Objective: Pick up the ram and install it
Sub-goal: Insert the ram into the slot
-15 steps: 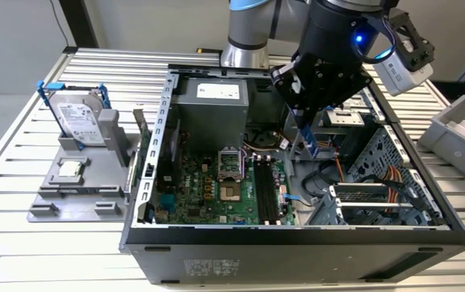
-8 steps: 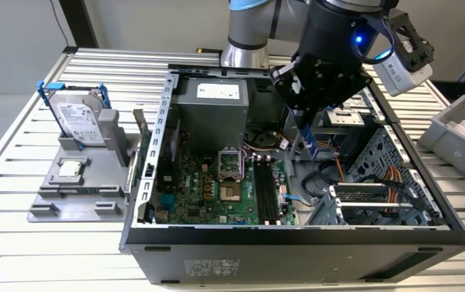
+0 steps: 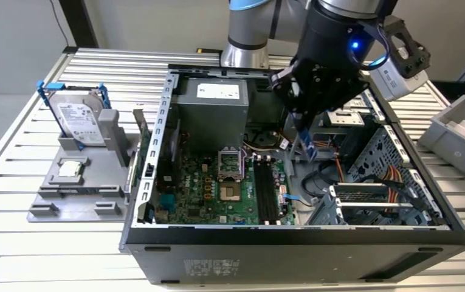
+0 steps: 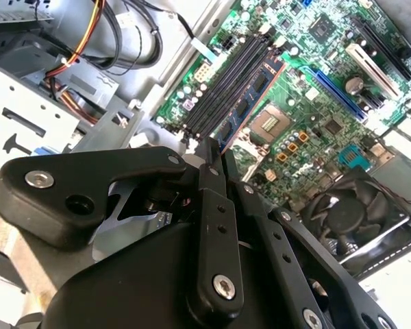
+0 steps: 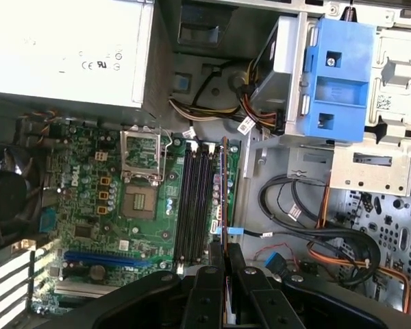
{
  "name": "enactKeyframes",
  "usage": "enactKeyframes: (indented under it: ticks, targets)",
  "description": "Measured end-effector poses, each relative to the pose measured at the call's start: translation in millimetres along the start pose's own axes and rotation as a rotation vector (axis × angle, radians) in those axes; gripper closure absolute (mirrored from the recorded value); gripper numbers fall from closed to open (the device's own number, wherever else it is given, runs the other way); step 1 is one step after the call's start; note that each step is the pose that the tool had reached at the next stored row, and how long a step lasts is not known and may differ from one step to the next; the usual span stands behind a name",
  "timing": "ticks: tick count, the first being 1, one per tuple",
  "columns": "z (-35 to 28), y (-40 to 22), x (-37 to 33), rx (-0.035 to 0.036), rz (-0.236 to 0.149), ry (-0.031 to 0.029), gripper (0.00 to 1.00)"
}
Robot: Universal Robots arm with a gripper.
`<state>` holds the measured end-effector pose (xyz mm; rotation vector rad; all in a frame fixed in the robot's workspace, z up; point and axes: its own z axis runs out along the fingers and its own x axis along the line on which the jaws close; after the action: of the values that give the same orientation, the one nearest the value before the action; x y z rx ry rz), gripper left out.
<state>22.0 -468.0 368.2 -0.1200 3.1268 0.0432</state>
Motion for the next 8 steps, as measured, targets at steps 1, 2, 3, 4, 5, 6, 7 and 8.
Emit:
enactKeyframes:
  ticks: [1, 2, 3, 4, 5, 6, 7, 8]
  targets:
    - [0.9, 0.0, 0.1, 0.0001, 0.004, 0.0, 1.0]
    - [1.9, -0.1, 0.2, 0.0002, 0.008, -0.0002, 1.0]
    - [2.8, -0.1, 0.4, 0.0002, 0.012, -0.0003, 1.0]
    - [3.7, -0.1, 0.5, 0.0003, 0.015, -0.0003, 1.0]
    - [4.6, -0.1, 0.5, 0.0003, 0.018, -0.0004, 1.0]
    - [5.6, -0.1, 0.5, 0.0004, 0.019, -0.0004, 1.0]
    - [6.3, -0.1, 0.5, 0.0004, 0.02, -0.0004, 1.0]
    - [7.2, -0.1, 0.5, 0.0004, 0.02, -0.0004, 1.0]
